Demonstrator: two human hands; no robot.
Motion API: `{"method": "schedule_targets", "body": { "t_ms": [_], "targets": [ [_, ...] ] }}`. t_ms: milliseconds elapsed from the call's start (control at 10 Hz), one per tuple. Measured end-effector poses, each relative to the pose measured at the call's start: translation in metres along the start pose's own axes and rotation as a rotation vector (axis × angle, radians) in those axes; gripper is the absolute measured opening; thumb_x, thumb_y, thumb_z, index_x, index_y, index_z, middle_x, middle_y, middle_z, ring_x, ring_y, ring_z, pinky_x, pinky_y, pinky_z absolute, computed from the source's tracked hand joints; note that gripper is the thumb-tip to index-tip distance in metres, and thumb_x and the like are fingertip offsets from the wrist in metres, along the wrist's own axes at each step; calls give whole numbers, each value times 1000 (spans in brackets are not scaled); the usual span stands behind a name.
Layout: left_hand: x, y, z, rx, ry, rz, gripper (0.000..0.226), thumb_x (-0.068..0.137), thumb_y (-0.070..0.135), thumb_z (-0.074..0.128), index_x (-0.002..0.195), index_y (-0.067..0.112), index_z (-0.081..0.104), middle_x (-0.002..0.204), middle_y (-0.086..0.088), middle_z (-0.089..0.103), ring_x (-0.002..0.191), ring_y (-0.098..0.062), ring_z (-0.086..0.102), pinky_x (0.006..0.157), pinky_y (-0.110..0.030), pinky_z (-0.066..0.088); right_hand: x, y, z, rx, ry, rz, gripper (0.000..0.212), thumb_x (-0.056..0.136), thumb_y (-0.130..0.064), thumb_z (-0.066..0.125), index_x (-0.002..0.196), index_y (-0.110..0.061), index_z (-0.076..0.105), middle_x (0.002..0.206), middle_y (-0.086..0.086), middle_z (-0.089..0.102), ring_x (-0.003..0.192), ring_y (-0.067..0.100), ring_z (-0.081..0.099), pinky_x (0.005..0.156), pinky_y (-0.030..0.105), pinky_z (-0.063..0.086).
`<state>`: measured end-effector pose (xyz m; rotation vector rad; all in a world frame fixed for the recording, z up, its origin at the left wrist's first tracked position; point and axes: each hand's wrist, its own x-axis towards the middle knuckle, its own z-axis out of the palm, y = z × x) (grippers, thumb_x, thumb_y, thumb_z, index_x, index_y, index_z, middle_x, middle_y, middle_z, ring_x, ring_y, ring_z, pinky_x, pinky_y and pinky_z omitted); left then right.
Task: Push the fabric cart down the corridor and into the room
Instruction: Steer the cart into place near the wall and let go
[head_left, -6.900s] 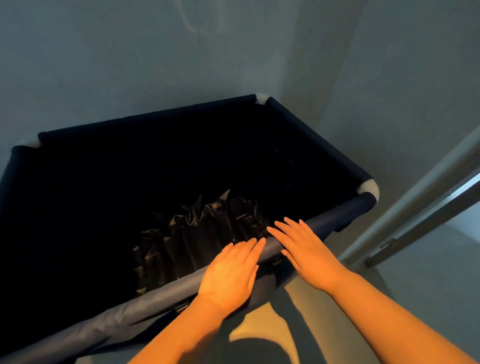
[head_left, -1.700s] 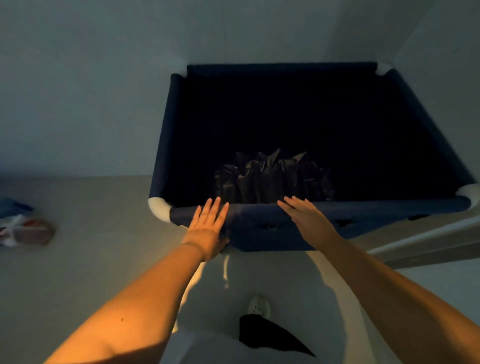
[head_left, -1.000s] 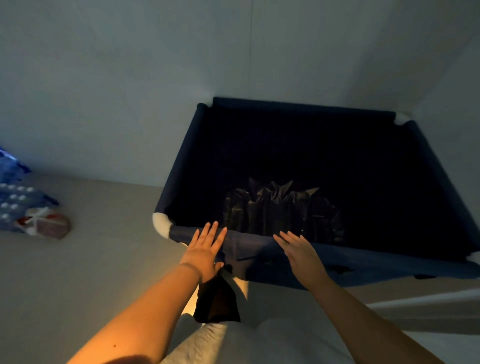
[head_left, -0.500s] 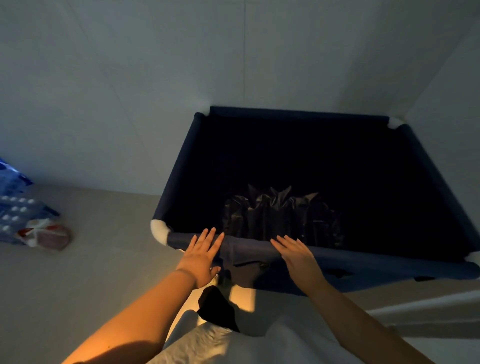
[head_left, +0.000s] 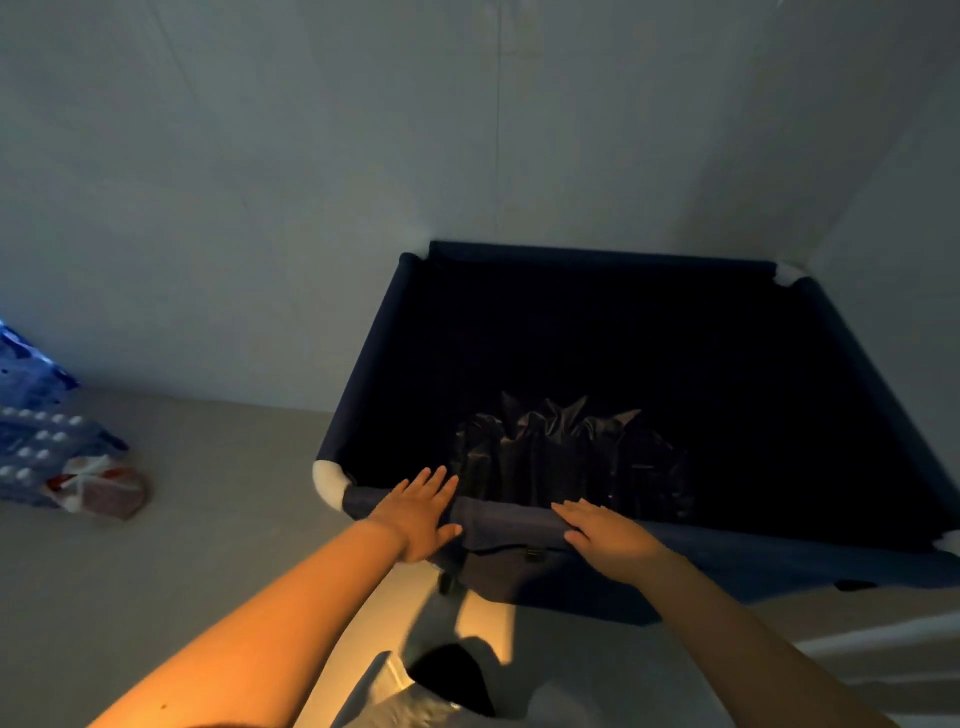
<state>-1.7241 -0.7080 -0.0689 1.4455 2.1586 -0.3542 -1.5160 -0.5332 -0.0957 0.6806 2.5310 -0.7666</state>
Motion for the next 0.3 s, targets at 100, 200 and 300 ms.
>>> {"method": "schedule_targets", "body": {
  "t_ms": [100,200,300],
  "targets": [
    [2,5,-52,22,-49,-7,69,96,50,29,147,16,-3,157,-8,-7,143,-25,-3,116,-41,7,-7,-14,-47,-119,-134,56,50,100,-32,34,146,-18,21,154,6,22,138,22,24,110,31,20],
    [-1,11,-113,-20,-58,11,68,96,51,30,147,18,-1,157,-6,-2,143,-24,1,114,-39,7,-16,-34,-102,-122,-88,71,47,100,-34,34,144,-20,26,153,5,25,136,22,27,108,30,21],
    [-15,15,-175,-66,76,53,69,94,52,32,147,19,1,157,-4,2,142,-21,6,114,-36,8,-31,-59,-158,-114,78,52,49,100,-36,34,145,-22,25,153,4,26,136,21,28,108,29,22]
  ]
}}
